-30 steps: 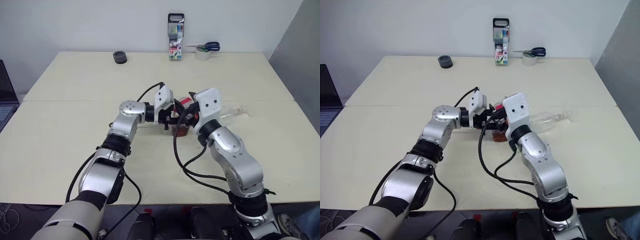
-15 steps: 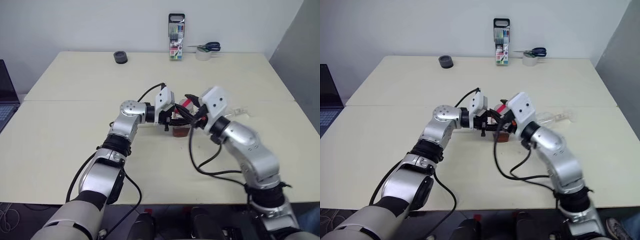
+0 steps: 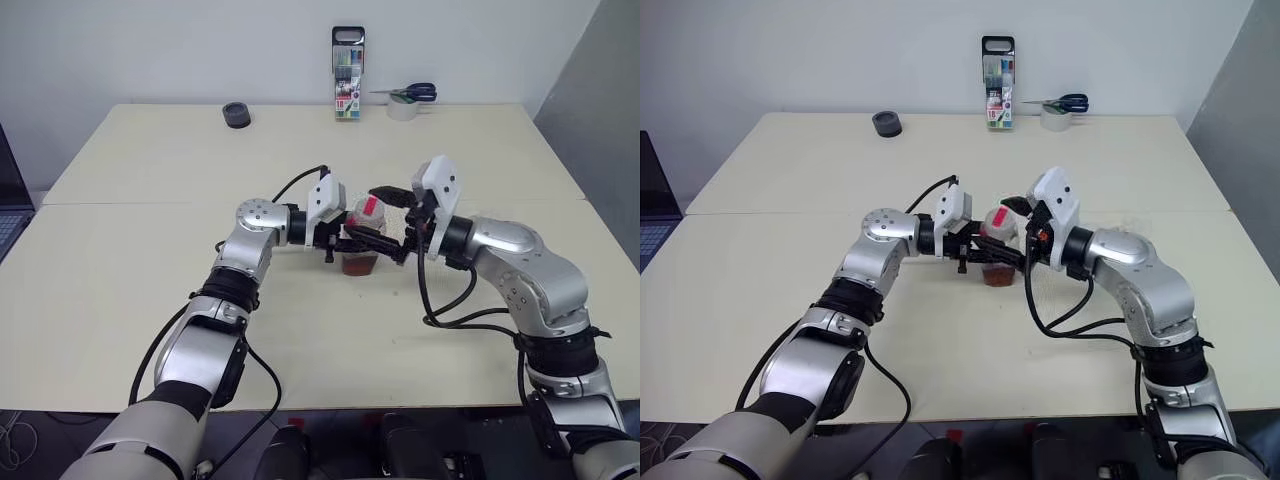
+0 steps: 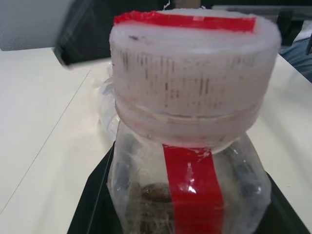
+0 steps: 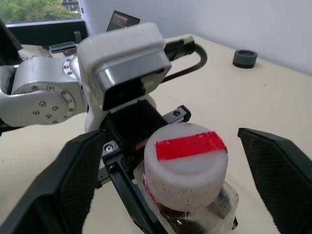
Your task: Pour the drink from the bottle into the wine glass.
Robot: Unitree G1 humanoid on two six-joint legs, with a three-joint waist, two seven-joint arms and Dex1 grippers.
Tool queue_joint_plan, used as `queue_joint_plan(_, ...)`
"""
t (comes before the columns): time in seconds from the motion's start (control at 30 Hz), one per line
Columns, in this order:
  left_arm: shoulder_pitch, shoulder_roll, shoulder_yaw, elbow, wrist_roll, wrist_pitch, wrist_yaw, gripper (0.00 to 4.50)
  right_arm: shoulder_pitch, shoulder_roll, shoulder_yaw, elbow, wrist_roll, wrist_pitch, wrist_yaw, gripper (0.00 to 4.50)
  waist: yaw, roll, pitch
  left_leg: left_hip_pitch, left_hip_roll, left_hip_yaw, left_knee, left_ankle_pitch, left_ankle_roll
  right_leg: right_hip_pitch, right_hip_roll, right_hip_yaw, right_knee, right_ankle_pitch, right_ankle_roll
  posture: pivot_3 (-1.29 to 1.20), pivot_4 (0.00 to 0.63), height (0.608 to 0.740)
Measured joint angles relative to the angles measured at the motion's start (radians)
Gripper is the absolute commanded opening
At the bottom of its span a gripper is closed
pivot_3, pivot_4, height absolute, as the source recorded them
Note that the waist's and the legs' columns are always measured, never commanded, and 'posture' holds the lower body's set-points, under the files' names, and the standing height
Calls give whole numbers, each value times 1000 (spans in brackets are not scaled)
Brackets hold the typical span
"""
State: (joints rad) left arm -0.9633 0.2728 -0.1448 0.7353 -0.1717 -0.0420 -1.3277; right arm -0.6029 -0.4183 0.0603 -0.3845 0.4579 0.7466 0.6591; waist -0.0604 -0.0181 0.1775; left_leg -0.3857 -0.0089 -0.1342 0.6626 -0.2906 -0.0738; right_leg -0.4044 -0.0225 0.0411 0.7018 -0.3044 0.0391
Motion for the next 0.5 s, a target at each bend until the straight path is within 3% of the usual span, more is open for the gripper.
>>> queue_joint_plan(0.13, 0, 1, 4, 0, -11, 32, -19, 1715, 54, 5, 15, -102, -24, 1, -72, 4500, 0, 0, 0, 0, 0, 1, 0, 0, 0, 0, 0, 1, 0, 0, 0, 0, 150, 740)
queue_joint_plan(0.5, -5, 0, 4, 1, -11, 36, -57, 1715, 60, 43, 47, -56, -131, -67, -181, 4500, 0, 0, 0, 0, 0, 1, 1, 0, 0, 0, 0, 1, 0, 0, 0, 0, 150, 740)
